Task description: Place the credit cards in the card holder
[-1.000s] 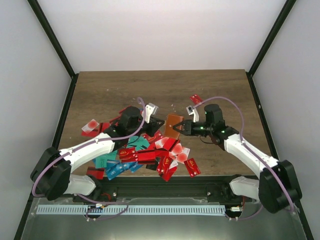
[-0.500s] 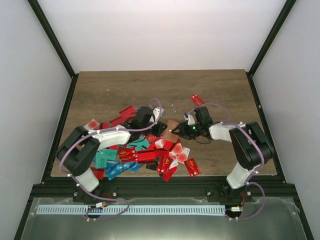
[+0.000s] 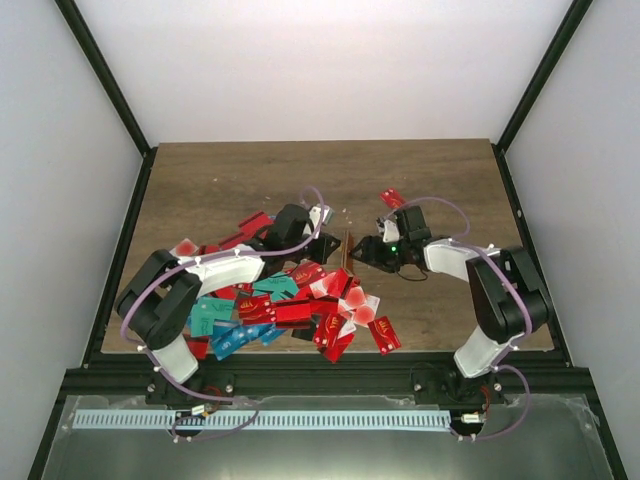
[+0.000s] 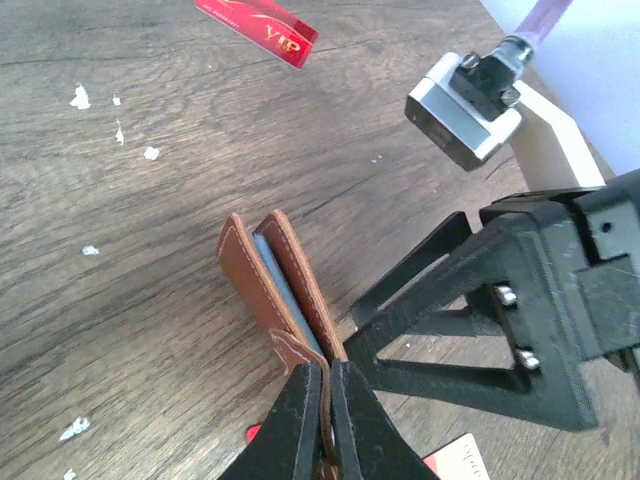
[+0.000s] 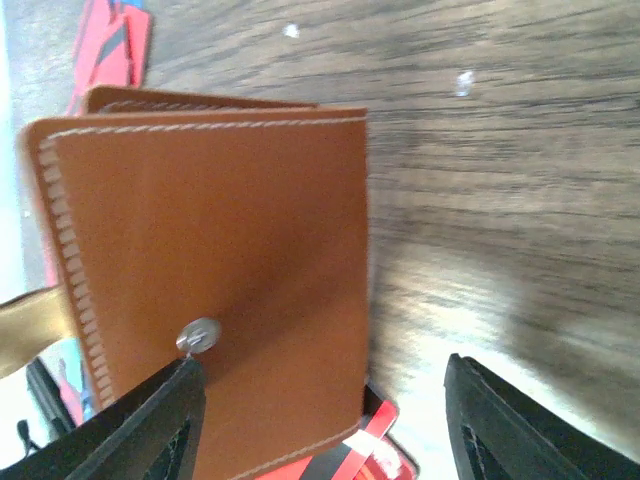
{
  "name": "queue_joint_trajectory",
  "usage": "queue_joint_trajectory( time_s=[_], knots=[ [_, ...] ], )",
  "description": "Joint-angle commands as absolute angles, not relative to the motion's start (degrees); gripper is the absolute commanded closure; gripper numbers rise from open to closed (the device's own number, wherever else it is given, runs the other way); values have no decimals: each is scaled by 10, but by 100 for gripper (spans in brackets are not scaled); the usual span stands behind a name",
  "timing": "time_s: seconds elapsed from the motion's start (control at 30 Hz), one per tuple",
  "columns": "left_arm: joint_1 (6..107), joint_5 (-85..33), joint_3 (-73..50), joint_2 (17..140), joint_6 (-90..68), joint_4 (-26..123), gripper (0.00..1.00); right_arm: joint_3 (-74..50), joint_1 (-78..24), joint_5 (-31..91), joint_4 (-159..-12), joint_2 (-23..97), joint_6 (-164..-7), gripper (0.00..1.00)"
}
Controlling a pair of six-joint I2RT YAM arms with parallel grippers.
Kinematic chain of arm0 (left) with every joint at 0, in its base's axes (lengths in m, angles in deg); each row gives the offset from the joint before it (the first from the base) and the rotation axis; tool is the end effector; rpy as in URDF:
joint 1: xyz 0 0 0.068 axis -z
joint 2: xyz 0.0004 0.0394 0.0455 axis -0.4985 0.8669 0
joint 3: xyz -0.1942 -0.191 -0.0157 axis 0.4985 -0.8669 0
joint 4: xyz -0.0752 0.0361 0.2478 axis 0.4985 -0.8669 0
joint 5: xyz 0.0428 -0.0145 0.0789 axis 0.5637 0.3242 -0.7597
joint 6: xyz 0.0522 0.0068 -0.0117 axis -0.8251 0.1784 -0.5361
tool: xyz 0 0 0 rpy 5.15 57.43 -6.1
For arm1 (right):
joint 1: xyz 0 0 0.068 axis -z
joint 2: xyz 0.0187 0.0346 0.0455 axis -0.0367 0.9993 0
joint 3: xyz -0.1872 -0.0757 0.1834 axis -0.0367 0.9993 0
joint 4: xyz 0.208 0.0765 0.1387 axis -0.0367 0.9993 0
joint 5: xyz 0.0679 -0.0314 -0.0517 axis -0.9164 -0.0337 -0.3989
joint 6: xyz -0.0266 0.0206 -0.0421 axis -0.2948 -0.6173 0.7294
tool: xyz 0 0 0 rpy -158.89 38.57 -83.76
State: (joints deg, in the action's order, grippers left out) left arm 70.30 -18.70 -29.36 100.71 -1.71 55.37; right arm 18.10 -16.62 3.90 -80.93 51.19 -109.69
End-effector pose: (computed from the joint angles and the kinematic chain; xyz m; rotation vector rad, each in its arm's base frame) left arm 0.2703 -0.2427 0.1912 0.5521 2.2191 -0.8878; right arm 0.2853 0.1174 0.1436 0.0338 2.6393 1.0655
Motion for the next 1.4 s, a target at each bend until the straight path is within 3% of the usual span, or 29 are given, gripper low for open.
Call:
queue_joint_trajectory(
  time_s=[0.0, 0.23, 0.53, 0.97, 1.37],
  knots=[
    [704, -173, -270, 1003, -23, 557, 96, 187, -165, -5, -811, 471, -1087, 33],
    [704, -170, -261, 1008, -22, 553, 96, 201, -165, -6, -822, 395, -1105, 33],
    [703, -171, -258, 1016, -22, 552, 96, 197, -165, 51, -811, 434, -1108, 45],
    [704, -140, -262, 1001, -78, 551, 96, 212, -147, 70, -853, 434, -1111, 52],
    [703, -123, -195, 1006, -103, 511, 96, 277, -107, -102, -962, 394, -1112, 50]
  ],
)
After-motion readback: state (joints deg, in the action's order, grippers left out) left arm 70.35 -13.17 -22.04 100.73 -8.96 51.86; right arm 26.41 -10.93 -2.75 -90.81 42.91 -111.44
